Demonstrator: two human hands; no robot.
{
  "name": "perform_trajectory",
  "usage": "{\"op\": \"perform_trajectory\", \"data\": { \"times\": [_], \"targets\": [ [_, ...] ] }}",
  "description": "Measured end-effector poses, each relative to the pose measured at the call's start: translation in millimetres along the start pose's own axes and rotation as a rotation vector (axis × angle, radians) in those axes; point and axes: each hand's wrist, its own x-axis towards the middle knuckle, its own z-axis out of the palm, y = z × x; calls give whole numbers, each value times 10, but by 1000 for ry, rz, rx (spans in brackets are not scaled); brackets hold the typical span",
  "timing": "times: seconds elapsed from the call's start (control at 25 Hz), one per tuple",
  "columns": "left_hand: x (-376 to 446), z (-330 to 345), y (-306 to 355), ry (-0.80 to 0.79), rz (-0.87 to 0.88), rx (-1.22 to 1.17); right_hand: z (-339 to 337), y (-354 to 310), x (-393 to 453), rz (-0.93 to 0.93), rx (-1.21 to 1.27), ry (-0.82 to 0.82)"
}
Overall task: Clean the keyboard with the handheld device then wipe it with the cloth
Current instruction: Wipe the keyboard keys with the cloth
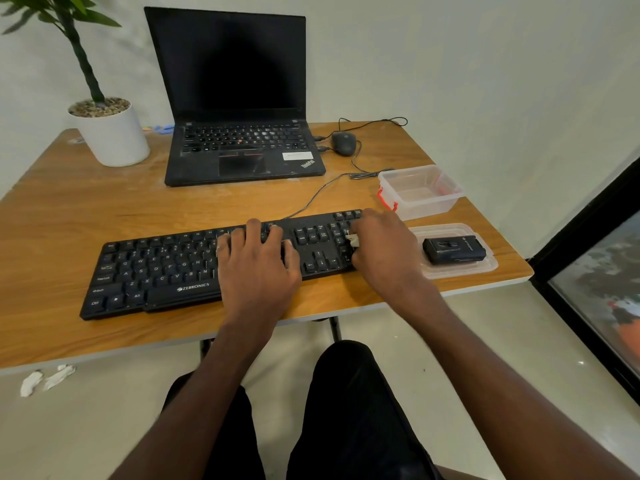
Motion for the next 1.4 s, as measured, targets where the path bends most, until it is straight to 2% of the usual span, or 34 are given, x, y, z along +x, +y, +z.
{"op": "perform_trajectory", "data": {
  "times": [0.12,0.2,0.32,0.44,0.52,0.56,0.68,0.76,0.88,1.0,1.08,1.2,1.28,1.4],
  "targets": [
    [-10,4,-12,9,5,-2,63,-156,-19,-78,115,-18],
    [-8,14,-21,17,6,-4,72,-84,5,2,160,9],
    [-6,31,-28,17,2,-10,30,51,-7,171,35,60],
    [-1,37,-23,28,-2,-26,48,-105,-44,39,-3,15],
    [-14,45,-24,35,0,-28,148,-188,-54,-69,140,18],
    [-16,44,-27,38,3,-26,177,-200,-52,-66,282,22],
    [5,-9,-40,43,-9,-71,160,-150,-12,71,682,110],
    [-11,-105,-104,79,0,-110,114,-113,-24,123,759,161],
    [37,-319,-451,98,22,-141,61,-134,-46,80,780,197],
    [88,-539,-1176,93,-77,-219,76,-242,-43,15,861,172],
    [31,-643,-1716,86,-129,-298,69,-380,-31,37,1016,86],
    [-114,-756,-2248,-37,-229,-576,71,-654,7,111,1208,-95],
    [-152,-778,-2385,-212,-285,-752,83,-848,56,138,1244,-161],
    [-109,-736,-2518,-377,-300,-899,100,-1152,136,108,1264,-271]
  ]
}}
